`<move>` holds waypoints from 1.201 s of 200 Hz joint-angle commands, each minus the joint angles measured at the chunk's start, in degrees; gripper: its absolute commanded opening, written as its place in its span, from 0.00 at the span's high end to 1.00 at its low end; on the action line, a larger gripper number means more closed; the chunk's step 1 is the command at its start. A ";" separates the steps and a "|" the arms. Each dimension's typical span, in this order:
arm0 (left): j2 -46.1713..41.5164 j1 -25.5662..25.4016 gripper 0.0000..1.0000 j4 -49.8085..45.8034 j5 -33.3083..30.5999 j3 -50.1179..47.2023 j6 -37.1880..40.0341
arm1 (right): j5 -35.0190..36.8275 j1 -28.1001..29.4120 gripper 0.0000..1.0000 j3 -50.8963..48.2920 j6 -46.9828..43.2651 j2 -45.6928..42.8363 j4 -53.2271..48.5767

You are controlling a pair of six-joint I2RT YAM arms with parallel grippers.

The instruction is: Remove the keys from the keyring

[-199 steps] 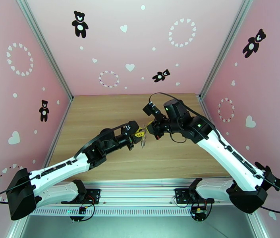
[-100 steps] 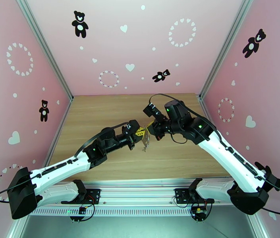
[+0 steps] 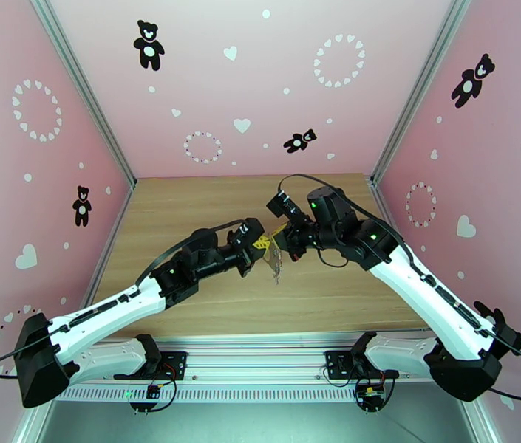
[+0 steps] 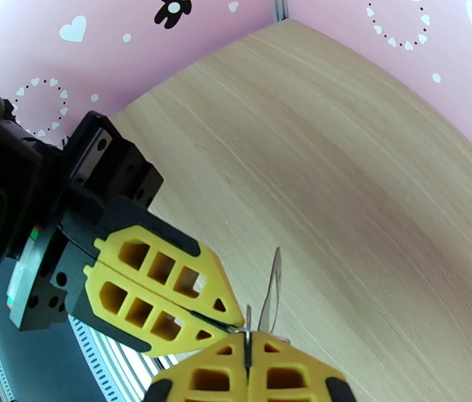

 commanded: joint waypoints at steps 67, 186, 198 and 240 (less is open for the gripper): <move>6.36 -0.15 1.00 -31.54 -3.06 22.28 -5.43 | -2.28 0.09 1.00 -3.46 0.21 -0.17 2.52; -8.61 3.09 0.77 -8.41 1.94 2.65 -8.62 | -23.34 -9.79 1.00 -7.30 2.10 -1.00 8.52; -8.51 3.27 0.75 -6.50 1.92 1.20 -6.31 | -24.81 -10.19 1.00 -7.27 1.39 -1.27 8.07; -7.20 3.83 0.66 1.12 6.20 -2.64 0.77 | -26.83 -10.59 1.00 -5.50 -2.60 -0.87 3.65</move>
